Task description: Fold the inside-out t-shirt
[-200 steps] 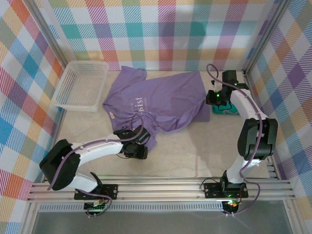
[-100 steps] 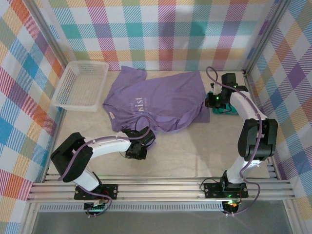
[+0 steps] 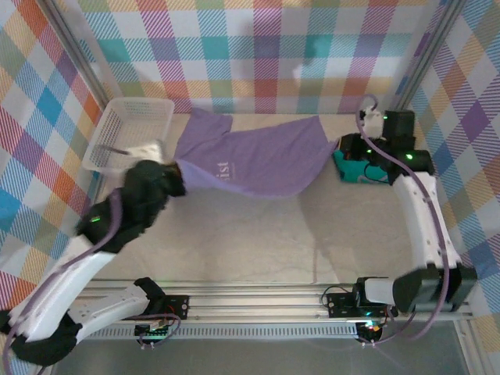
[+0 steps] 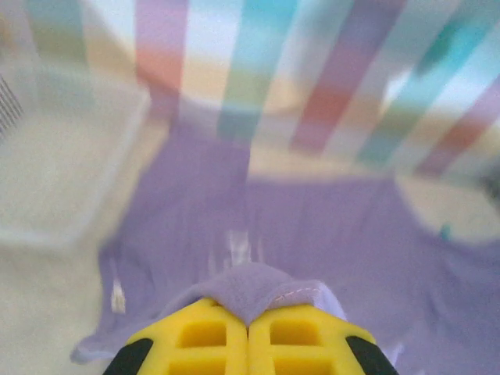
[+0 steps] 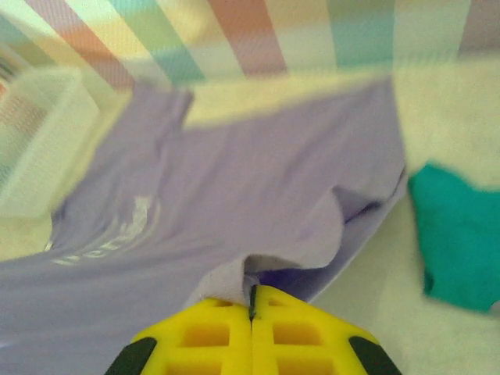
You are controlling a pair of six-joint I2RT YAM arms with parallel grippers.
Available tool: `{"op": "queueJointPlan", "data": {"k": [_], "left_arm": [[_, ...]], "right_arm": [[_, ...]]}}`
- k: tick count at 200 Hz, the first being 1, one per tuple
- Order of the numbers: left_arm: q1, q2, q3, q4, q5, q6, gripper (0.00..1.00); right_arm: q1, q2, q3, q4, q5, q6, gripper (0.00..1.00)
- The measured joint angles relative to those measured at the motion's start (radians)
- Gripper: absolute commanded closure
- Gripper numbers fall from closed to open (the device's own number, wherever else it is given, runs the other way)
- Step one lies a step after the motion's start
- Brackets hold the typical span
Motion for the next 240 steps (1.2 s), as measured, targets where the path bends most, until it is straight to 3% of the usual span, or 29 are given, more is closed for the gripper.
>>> {"op": "queueJointPlan", "data": {"k": [57, 100, 136, 163, 200, 240], "left_arm": [[0.0, 0.087, 0.704, -0.108, -0.214, 0.288, 1.0], [0.021, 0.301, 0.994, -0.203, -0.275, 0.413, 1.0], [0.323, 0.588, 1.097, -0.296, -0.066, 0.393, 1.0], [0.476, 0.787, 1.15, -0.341, 0.097, 0.365, 1.0], [0.53, 0.826, 1.174, -0.342, 0.212, 0.347, 1.0], [0.53, 0.597, 1.053, -0.283, 0.302, 0.325, 1.0]], "right_arm": [[-0.006, -0.183, 0.397, -0.104, 0.04, -0.008, 1.0], [-0.006, -0.182, 0.554, -0.166, 0.028, -0.008, 1.0], [-0.006, -0.019, 0.546, -0.162, 0.016, -0.007, 1.0], [-0.006, 0.177, 0.589, -0.159, 0.025, -0.008, 1.0], [-0.006, 0.31, 0.672, -0.182, 0.033, -0.009, 1.0], [-0.006, 0.195, 0.684, -0.194, 0.032, -0.027, 1.0]]}}
